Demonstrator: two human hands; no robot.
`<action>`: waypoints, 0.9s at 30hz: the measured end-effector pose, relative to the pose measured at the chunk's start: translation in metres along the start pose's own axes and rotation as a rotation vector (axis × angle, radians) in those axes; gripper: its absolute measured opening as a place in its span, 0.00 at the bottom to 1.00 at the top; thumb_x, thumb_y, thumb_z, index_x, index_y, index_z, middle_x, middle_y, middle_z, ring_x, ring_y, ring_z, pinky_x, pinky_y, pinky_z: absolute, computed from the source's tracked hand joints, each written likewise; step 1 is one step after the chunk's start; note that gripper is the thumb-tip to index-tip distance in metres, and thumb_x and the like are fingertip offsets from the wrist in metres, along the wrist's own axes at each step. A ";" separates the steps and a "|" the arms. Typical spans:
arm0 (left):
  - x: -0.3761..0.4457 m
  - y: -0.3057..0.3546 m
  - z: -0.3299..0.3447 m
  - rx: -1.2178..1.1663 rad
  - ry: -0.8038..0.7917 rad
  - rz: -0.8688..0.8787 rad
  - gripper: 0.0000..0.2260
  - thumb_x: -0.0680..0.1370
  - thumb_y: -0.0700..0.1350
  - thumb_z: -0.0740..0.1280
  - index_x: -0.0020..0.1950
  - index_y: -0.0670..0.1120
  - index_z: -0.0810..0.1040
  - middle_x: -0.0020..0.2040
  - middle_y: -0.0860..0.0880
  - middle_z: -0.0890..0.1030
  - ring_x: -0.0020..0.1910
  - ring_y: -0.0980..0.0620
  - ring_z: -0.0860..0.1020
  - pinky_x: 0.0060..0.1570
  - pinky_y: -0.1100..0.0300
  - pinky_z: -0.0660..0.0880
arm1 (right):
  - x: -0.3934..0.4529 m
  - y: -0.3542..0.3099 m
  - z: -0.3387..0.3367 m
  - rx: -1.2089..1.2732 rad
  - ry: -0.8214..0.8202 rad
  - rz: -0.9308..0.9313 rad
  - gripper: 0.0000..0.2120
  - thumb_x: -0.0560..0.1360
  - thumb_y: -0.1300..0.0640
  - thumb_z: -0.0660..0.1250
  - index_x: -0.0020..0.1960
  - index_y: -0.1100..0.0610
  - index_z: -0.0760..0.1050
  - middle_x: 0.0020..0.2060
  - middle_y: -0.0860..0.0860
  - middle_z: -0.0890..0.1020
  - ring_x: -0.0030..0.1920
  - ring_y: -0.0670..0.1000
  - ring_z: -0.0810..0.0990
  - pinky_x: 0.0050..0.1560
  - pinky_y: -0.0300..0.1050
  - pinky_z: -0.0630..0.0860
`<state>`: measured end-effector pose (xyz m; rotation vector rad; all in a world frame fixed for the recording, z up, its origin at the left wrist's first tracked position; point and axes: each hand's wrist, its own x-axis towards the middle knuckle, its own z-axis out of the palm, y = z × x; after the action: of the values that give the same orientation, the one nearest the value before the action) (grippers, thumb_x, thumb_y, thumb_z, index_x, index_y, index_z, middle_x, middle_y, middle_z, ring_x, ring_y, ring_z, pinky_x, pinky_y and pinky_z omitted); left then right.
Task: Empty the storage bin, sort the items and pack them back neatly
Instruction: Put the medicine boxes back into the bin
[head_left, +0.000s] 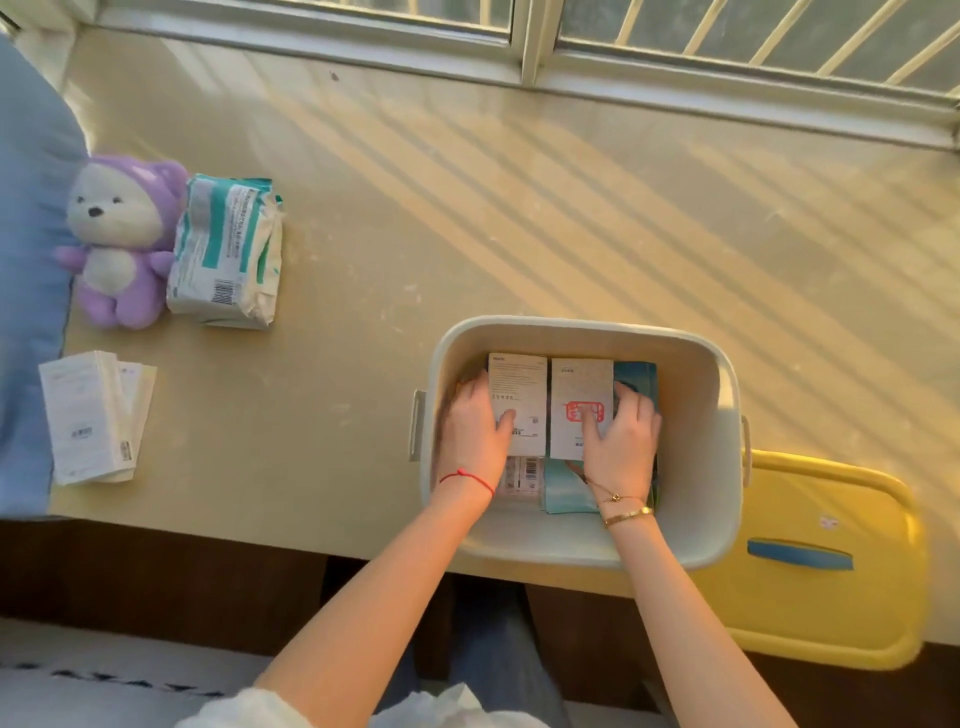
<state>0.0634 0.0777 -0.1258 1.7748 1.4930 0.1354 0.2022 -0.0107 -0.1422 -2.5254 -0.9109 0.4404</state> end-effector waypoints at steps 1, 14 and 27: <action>-0.005 0.004 -0.011 -0.023 0.000 0.044 0.21 0.75 0.45 0.68 0.68 0.46 0.70 0.63 0.48 0.75 0.63 0.50 0.73 0.63 0.58 0.69 | -0.004 -0.009 -0.003 0.027 0.030 -0.027 0.21 0.74 0.55 0.67 0.64 0.62 0.69 0.58 0.59 0.74 0.59 0.58 0.70 0.60 0.52 0.71; -0.016 -0.087 -0.247 -0.063 0.332 0.227 0.14 0.75 0.44 0.69 0.60 0.49 0.77 0.54 0.51 0.80 0.51 0.50 0.79 0.52 0.58 0.74 | -0.060 -0.209 0.004 0.191 0.097 -0.318 0.15 0.75 0.57 0.67 0.60 0.59 0.74 0.52 0.53 0.78 0.55 0.53 0.73 0.59 0.41 0.67; -0.005 -0.312 -0.395 -0.002 0.366 -0.092 0.14 0.76 0.43 0.67 0.62 0.47 0.75 0.56 0.47 0.79 0.57 0.47 0.76 0.53 0.55 0.72 | -0.165 -0.386 0.156 0.224 -0.261 -0.325 0.16 0.75 0.54 0.67 0.60 0.59 0.73 0.53 0.53 0.77 0.56 0.54 0.74 0.58 0.37 0.65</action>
<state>-0.3977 0.2651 -0.0500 1.7402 1.8266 0.4347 -0.1886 0.1927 -0.0655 -2.1006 -1.2667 0.7311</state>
